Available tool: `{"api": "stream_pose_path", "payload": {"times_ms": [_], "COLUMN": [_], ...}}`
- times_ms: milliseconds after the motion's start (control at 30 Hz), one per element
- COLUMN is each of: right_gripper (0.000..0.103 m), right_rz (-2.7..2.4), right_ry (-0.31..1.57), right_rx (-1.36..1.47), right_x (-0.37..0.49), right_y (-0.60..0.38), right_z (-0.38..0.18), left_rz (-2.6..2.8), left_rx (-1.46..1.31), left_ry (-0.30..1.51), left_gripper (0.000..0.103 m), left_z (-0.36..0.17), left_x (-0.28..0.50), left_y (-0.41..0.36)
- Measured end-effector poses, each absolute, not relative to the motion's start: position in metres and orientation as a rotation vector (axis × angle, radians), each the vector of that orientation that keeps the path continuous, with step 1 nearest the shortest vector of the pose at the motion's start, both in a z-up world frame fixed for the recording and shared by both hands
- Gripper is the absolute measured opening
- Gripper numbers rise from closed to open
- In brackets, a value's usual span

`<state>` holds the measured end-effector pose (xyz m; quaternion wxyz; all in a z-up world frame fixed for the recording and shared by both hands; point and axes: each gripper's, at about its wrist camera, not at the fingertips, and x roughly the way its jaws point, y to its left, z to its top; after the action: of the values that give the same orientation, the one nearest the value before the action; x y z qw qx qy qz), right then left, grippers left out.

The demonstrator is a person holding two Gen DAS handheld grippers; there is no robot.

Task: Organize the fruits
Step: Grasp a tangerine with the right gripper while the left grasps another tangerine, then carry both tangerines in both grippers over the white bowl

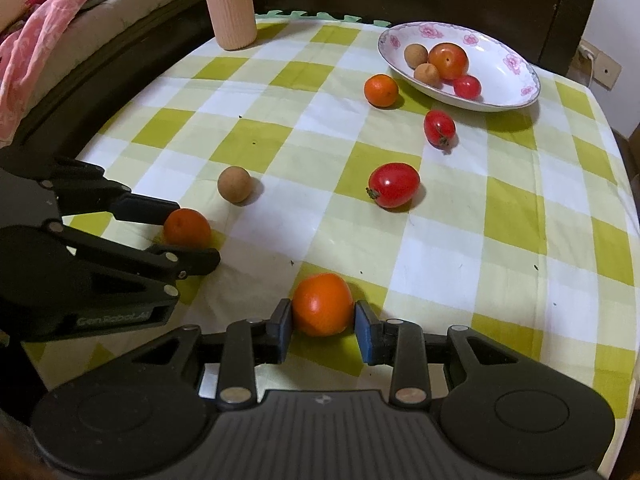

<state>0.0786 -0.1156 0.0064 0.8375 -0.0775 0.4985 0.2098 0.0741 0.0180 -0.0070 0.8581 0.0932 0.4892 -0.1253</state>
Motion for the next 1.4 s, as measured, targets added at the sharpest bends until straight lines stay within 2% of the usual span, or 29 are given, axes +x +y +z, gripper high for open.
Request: {"api": "stream_pose_path", "payload": {"times_ms": [267,367,500,900,1400], "right_gripper": [0.036,0.032,0.031,0.031,0.031], "right_rz": [0.438,0.439,0.438,0.433,0.419], "right_ry": [1.048,1.039,1.034,1.011,0.947], "right_rx": [-0.159,-0.168,-0.173,-0.166,-0.177], "right_x": [0.076,0.076,0.074,0.071,0.063], "right_y": [-0.117,-0.116,-0.114,-0.119,-0.126], "right_z": [0.007,0.01,0.011,0.019,0.044], "left_rz": [-0.257,-0.263,-0.259,-0.25,-0.198], "left_rx": [0.196,0.188,0.194,0.192,0.229], "left_ry": [1.02,1.02,1.016,1.003,0.941], "left_gripper": [0.056,0.045,0.04,0.04,0.039], "left_z": [-0.007,-0.006,-0.006,-0.003,0.031], "left_x": [0.073,0.073,0.071,0.067,0.059], "left_y": [0.019,0.019,0.017,0.006,-0.018]}}
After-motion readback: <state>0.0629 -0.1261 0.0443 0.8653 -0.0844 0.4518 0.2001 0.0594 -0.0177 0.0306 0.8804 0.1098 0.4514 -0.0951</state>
